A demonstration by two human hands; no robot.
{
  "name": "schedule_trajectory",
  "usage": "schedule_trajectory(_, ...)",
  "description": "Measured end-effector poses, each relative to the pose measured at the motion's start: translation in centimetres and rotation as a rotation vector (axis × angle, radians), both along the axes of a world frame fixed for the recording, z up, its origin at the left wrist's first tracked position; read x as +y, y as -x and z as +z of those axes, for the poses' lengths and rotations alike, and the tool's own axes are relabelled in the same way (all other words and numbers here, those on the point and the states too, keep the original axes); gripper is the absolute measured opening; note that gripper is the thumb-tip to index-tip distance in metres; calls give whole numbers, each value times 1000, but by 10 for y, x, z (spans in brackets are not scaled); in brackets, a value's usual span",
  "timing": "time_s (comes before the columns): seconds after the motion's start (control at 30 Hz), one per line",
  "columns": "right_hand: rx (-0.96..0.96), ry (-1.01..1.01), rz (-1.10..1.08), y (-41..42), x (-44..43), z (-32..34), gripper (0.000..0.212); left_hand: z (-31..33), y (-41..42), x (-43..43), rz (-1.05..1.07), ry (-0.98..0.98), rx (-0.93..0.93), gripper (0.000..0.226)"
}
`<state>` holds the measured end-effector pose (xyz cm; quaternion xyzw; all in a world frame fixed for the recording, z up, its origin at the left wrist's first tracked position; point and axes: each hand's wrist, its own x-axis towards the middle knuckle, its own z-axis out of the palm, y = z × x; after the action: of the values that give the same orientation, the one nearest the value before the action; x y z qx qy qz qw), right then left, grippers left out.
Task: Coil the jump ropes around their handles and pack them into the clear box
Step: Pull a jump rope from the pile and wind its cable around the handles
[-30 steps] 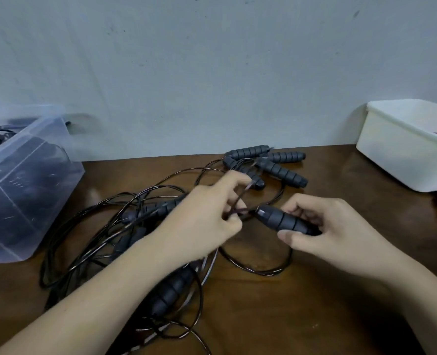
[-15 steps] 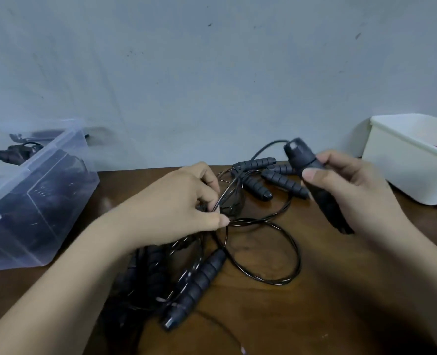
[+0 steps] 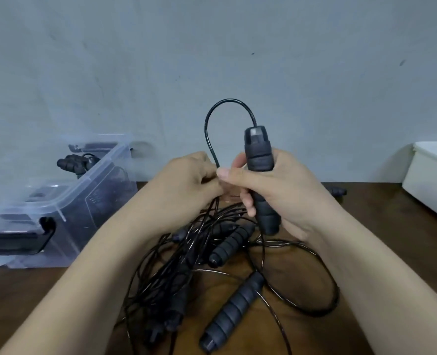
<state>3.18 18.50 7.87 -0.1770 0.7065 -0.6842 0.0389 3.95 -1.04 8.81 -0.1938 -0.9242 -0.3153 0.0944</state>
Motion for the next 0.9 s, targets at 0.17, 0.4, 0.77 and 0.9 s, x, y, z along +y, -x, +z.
schedule_trajectory(0.17,63,-64,-21,10,-7,3,19,-3,1,-4,-50,8,-62,31)
schedule_trajectory(0.4,23,-185,5,11,10,3,20,-9,-1,10,-82,38,-145,31)
schedule_trajectory(0.77,112,78,-325,21,45,23,25,-3,-10,14,-71,42,-181,38)
schedule_trajectory(0.9,160,198,-415,24,64,31,23,6,-13,6,-91,60,-195,27)
